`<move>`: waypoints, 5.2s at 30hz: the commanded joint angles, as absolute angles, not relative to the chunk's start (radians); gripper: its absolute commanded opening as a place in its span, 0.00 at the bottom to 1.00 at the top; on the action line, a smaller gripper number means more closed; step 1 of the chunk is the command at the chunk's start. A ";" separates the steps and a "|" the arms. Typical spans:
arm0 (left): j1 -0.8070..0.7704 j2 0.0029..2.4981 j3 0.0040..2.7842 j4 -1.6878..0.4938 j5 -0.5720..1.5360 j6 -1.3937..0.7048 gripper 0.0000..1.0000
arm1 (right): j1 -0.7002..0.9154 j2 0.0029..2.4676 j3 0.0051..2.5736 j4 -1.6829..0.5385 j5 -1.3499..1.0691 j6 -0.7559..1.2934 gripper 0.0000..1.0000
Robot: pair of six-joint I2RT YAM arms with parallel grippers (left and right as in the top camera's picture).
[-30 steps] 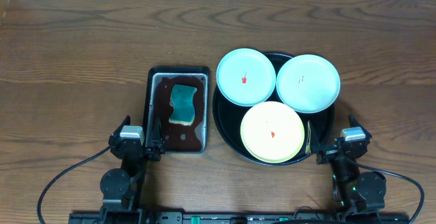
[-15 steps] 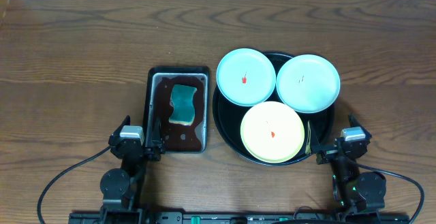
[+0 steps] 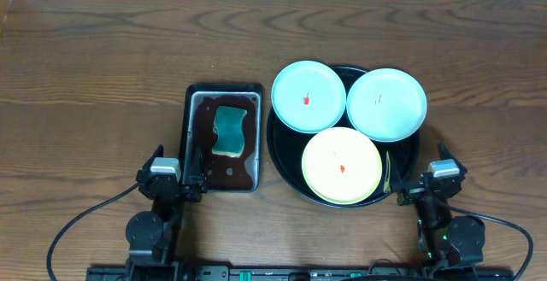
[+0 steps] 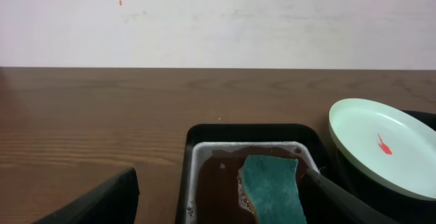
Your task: Clean dirty plates on tray and stack at the side
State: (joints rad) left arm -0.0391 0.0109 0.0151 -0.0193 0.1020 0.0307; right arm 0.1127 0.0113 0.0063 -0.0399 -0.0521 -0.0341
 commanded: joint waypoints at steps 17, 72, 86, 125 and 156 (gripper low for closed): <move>-0.033 0.349 0.305 -0.324 0.060 -0.182 0.76 | 0.106 0.200 0.150 -0.126 -0.027 0.082 0.99; -0.213 1.452 0.839 -0.285 -0.024 -0.204 0.67 | 0.106 1.065 0.718 -0.527 -0.200 0.074 0.99; -0.278 1.555 0.838 -0.257 0.070 -0.205 0.58 | 0.106 1.065 0.718 -0.528 -0.200 0.075 0.99; -0.283 1.570 0.832 -0.252 0.034 -0.205 0.07 | 0.106 1.065 0.718 -0.528 -0.200 0.075 0.99; -0.271 1.544 0.825 -0.327 0.133 -0.268 0.07 | 0.106 1.256 0.718 -0.543 -0.200 0.074 0.99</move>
